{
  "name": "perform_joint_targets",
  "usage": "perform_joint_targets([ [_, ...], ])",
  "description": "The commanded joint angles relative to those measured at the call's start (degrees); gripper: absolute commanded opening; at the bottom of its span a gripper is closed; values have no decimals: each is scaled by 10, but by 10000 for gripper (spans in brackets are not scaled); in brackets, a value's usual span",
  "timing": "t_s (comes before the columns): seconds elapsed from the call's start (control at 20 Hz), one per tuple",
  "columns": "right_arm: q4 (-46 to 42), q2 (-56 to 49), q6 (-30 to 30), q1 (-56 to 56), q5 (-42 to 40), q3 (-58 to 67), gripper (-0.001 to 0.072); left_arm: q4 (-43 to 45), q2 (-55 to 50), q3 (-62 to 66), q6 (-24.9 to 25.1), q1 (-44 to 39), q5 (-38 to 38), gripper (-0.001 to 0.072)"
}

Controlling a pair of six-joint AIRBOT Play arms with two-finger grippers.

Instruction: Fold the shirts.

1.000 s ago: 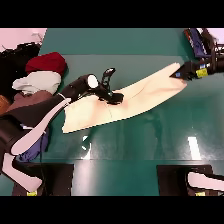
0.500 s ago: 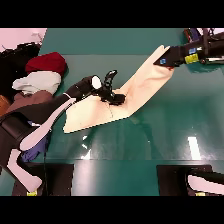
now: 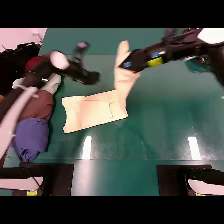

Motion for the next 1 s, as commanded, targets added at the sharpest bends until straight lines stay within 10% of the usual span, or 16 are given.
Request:
perform_joint_targets([
  [0.0, 65, -66, -44, 106, -89, 1, 14, 71, 115, 0, 2, 101, -42, 26],
  [0.1, 66, -120, -64, 174, -134, 6, 30, 98, 169, 0, 2, 147, -57, 26],
  [0.25, 61, -204, -111, 238, -127, 71, 539, 103, 215, 0, 13, 191, -79, 26],
  [0.5, -40, -216, -52, 196, 17, 108, 446, 110, 227, 0, 32, 201, -126, 26],
  [0.8, -117, -96, 0, -4, -14, -158, 454, 106, 227, 0, 32, 201, -132, 26],
  [0.9, -92, -88, 1, -82, -52, -236, 681, 95, 226, -1, 32, 201, -128, 26],
  [0.95, -64, -96, 0, -111, -61, -256, 681, 91, 225, -2, 32, 199, -127, 26],
])
